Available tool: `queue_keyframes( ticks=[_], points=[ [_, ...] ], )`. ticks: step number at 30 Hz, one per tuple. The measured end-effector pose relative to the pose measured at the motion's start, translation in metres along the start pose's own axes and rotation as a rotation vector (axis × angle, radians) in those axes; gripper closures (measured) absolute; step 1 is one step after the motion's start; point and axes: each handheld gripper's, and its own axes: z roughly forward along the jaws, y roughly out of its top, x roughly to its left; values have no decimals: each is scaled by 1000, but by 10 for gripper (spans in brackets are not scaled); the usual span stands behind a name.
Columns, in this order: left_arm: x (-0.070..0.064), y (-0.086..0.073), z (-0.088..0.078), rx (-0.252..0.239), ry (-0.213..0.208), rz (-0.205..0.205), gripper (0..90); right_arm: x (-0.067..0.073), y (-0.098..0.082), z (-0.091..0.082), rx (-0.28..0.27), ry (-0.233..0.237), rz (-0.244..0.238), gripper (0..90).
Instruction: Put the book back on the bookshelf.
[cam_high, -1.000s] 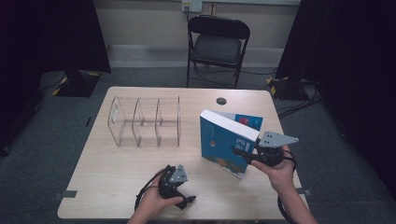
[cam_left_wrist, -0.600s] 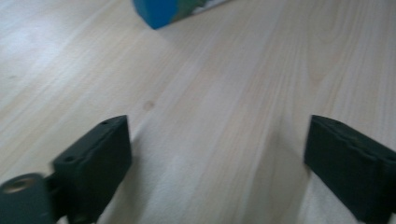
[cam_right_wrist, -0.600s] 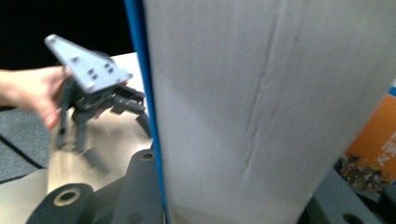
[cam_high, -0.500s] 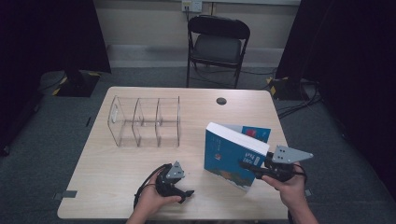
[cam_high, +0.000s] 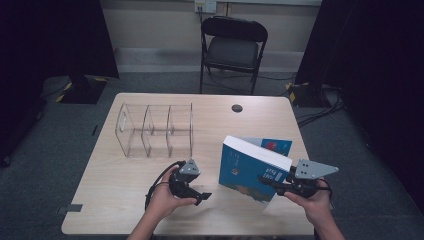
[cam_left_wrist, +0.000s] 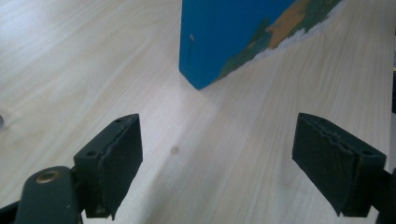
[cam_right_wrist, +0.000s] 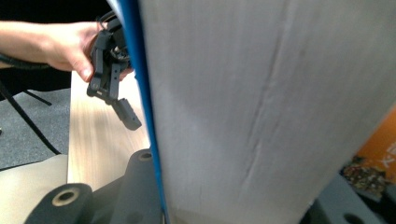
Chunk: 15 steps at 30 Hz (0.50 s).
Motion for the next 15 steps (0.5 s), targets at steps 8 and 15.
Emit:
queue_keyframes(
  ticks=[8,15],
  points=[
    [-1,26,-6,-5,3,44,166,0,0,0,4,-4,8,619],
    [-2,40,-11,20,6,80,196,-1,0,0,2,-6,6,617]
  ],
)
